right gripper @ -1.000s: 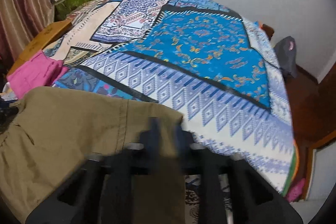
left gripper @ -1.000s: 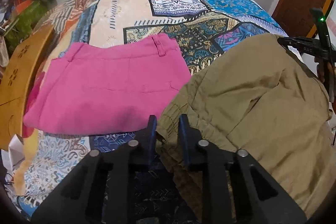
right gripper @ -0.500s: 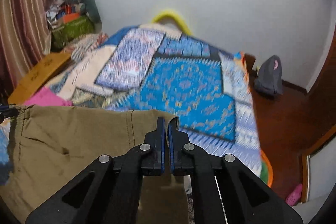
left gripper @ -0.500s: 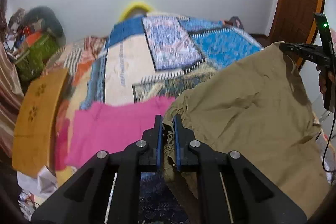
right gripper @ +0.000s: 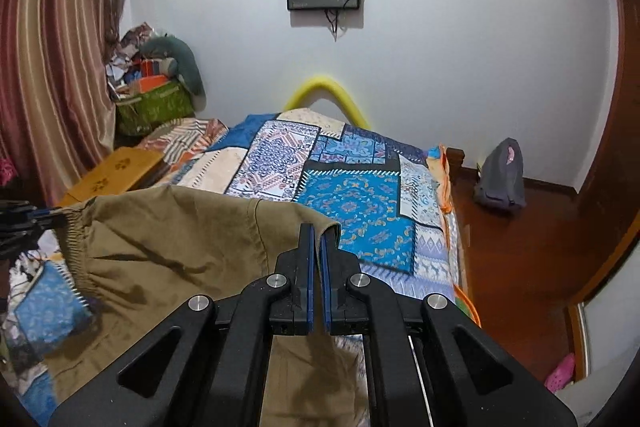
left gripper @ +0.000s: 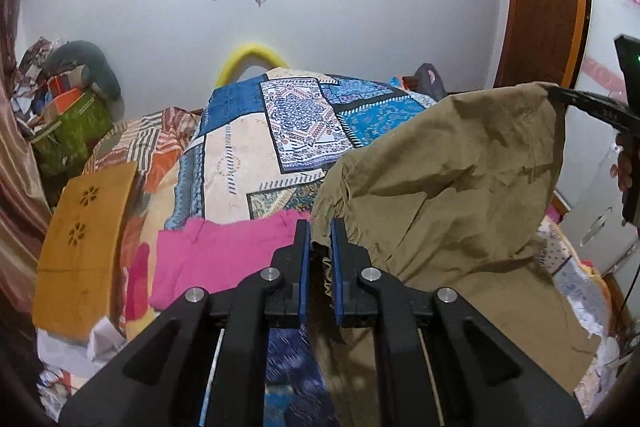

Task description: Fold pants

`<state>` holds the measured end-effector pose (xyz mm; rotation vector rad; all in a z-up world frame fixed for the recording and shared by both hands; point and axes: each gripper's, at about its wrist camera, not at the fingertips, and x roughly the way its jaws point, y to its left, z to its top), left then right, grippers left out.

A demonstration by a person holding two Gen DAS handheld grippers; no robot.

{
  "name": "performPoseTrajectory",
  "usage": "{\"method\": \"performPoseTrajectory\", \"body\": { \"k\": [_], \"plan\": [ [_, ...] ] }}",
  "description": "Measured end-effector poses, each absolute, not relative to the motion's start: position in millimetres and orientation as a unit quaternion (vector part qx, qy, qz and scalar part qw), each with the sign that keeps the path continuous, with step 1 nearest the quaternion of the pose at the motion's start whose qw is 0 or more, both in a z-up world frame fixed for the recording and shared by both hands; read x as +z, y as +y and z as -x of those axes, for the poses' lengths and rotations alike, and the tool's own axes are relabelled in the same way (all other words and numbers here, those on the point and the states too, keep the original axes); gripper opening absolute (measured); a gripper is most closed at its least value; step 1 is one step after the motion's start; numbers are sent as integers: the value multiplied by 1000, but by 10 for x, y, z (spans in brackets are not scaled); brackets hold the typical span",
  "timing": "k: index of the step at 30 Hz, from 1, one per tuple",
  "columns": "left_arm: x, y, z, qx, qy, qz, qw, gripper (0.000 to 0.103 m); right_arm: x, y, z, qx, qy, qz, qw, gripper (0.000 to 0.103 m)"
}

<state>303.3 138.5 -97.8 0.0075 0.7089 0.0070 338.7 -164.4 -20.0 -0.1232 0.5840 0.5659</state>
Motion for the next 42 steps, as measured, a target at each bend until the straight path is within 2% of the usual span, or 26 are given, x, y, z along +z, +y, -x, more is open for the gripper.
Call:
{"method": "performPoseTrajectory", "body": {
  "k": [9,17,42],
  "plan": [
    [-926,1057,-2369,-19,346,-23,938,9,-207,-1901,-2737,271,285,44,918,3],
    [-1088,917,-1895,-25,364,-25,931,9,-286,-2075,-2305,275,294,16,915,3],
    [-1755,832,-1243,-28,427,-37,903,9,-1265,-2461,-1406,252,371,-14,894,3]
  ]
}}
